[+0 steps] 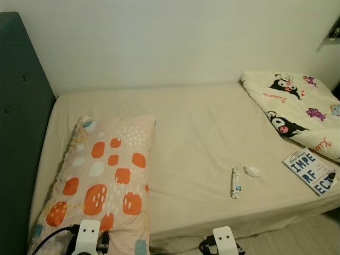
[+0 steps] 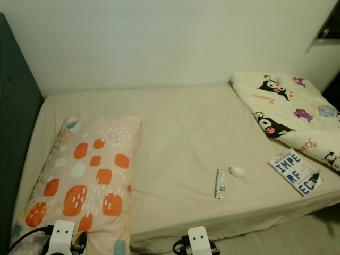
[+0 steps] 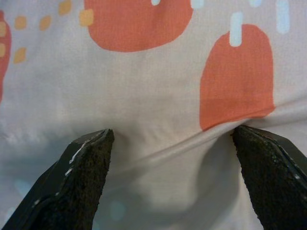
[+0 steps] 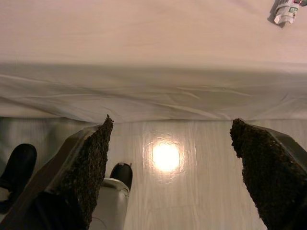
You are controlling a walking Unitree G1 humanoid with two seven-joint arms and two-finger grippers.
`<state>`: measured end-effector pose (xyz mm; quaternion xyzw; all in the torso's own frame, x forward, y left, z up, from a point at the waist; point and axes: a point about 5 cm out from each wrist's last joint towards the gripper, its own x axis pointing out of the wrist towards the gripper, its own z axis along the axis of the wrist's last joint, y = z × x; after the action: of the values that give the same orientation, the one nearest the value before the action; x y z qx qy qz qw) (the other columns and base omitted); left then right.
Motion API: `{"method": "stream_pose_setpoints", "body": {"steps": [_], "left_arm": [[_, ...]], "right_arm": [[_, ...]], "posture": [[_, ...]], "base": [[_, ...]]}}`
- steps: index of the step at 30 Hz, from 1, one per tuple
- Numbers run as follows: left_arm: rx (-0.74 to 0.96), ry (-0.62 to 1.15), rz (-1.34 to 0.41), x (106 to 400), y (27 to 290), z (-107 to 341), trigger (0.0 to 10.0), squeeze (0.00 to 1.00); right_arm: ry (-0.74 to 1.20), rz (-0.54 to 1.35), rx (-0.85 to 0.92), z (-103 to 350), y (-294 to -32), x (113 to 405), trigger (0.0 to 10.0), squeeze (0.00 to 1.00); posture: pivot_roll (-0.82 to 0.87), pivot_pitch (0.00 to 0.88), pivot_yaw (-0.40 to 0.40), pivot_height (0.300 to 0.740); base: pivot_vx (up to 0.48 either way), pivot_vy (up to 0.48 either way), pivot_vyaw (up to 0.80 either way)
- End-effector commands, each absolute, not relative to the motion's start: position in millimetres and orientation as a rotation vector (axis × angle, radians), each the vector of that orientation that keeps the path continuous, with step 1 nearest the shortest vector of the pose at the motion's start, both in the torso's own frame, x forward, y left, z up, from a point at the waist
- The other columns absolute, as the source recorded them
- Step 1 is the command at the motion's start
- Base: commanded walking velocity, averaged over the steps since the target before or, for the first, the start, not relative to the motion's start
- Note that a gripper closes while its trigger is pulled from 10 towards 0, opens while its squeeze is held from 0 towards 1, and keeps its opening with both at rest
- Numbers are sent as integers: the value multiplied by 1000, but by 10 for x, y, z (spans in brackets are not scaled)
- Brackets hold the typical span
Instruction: Clean up the room
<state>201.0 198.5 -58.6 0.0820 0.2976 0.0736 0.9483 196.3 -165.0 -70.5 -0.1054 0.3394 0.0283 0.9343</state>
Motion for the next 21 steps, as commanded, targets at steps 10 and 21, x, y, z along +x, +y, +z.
{"method": "stream_pose_setpoints", "body": {"steps": [10, 21], "left_arm": [[169, 641, 154, 1967, 1989, -621, 10000, 0], [110, 551, 173, 2021, 2033, -506, 10000, 0]], "right_arm": [[705, 68, -250, -724, -1621, 1937, 10000, 0], [677, 82, -153, -672, -1522, 2031, 10000, 0]], "posture": [[34, 0, 8, 740], [48, 0, -2, 740]], "base": [[0, 0, 0], [0, 0, 0]]}}
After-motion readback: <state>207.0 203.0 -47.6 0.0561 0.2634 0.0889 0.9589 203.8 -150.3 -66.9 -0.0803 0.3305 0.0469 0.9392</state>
